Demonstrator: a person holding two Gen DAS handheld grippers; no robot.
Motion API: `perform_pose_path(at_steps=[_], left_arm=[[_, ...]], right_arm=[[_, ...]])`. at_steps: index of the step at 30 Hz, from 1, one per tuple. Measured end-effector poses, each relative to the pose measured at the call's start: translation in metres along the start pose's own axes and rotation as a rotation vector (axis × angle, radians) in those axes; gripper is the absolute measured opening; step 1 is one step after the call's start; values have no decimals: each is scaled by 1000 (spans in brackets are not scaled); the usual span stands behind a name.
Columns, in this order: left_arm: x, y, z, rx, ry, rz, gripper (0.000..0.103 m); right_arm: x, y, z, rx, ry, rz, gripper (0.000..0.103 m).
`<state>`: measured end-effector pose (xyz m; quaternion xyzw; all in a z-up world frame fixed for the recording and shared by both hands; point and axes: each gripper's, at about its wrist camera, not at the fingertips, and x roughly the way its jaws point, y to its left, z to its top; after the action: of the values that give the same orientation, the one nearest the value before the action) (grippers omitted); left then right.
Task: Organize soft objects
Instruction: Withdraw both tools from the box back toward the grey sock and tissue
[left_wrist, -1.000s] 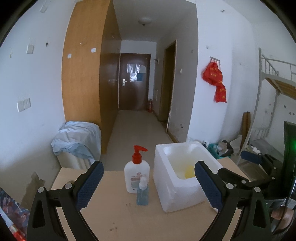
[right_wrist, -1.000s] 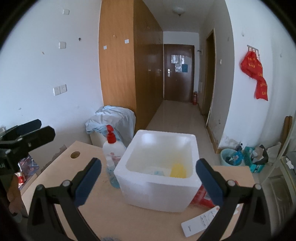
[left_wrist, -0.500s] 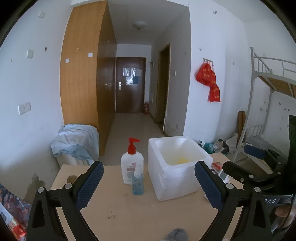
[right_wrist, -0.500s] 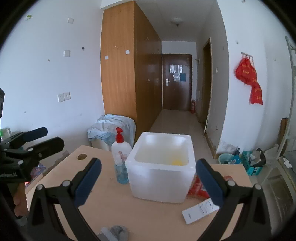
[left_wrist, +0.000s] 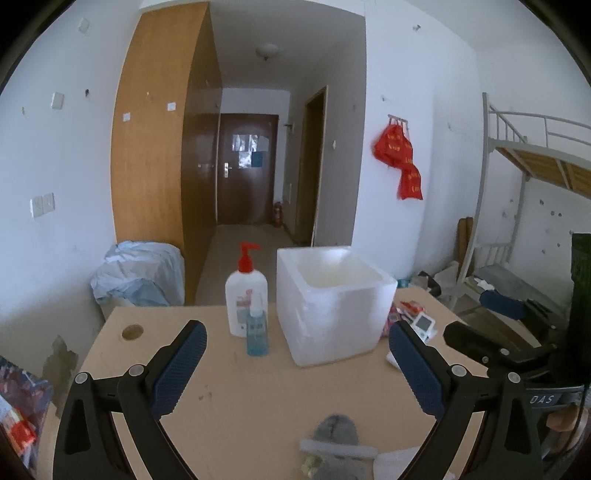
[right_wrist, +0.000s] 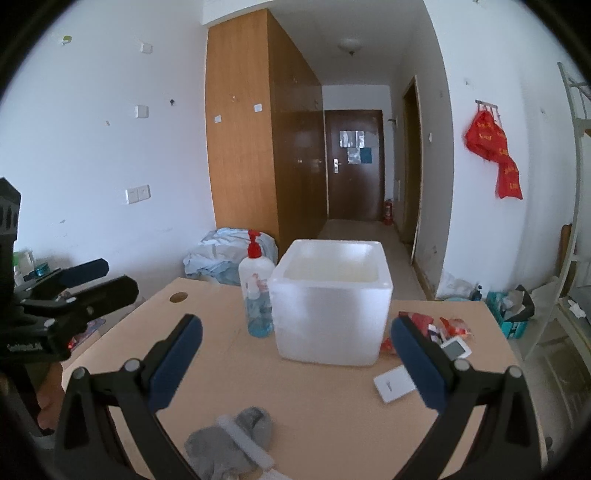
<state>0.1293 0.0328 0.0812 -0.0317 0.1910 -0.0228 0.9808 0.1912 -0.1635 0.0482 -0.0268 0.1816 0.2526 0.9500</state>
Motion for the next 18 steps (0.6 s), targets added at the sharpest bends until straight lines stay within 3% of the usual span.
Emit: perform_pose_path(at_steps=[18], left_arm=[[-71,-11,-57,-22,40,-23,99]], right_arm=[[-57,23,-43,8,-18,22,103]])
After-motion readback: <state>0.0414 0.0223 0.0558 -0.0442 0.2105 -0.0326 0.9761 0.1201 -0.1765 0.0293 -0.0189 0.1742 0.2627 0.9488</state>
